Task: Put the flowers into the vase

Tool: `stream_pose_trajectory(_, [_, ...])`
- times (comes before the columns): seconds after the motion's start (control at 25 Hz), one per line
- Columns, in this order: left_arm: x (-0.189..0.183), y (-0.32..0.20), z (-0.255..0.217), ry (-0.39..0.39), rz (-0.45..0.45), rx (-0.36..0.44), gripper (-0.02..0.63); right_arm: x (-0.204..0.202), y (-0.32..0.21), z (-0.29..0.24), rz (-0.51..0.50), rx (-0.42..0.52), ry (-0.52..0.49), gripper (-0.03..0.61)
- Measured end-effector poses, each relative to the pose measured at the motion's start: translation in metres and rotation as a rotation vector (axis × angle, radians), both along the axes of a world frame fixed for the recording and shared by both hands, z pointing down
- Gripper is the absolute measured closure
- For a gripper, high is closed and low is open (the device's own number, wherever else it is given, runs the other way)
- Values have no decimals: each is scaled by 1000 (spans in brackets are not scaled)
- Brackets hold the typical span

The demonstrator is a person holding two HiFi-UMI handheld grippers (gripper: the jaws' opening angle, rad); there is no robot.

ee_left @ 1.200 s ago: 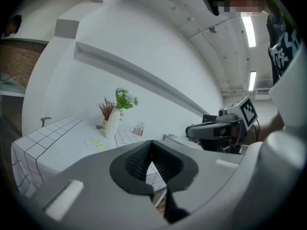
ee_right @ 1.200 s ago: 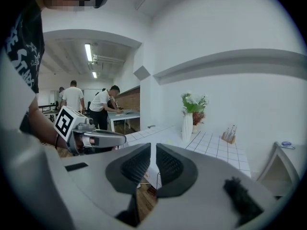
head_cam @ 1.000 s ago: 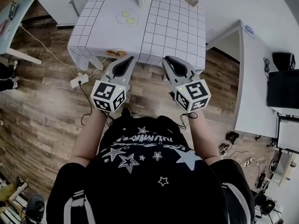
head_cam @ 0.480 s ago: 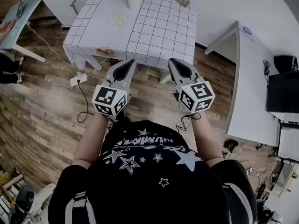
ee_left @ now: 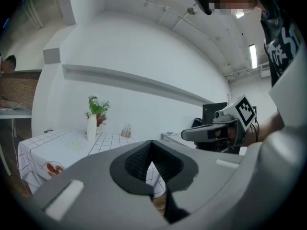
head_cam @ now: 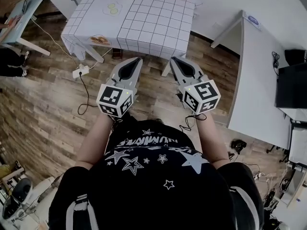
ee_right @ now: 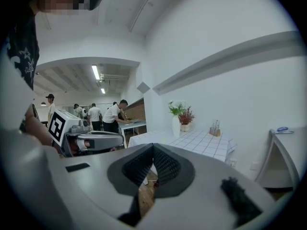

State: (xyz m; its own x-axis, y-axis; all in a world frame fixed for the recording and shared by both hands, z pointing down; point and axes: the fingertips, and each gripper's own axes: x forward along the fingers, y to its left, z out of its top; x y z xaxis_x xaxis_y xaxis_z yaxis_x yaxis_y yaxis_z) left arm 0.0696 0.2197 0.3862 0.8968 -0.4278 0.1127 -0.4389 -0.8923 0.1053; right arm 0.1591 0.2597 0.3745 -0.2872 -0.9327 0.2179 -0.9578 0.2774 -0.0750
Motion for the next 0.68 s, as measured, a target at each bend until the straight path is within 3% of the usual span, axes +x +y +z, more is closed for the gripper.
stream_pose_trajectory(0.24, [19, 50, 10, 7, 13, 6, 604, 17, 54, 10, -19, -12, 0, 566])
stream_pose_trajectory(0.48, [-24, 49, 2, 55, 10, 10, 604, -25, 54, -6, -15, 18, 44, 566])
stream_pose_trajectory(0.68, [38, 114, -16, 12, 18, 20, 604, 34, 115, -21, -27, 23, 25, 566])
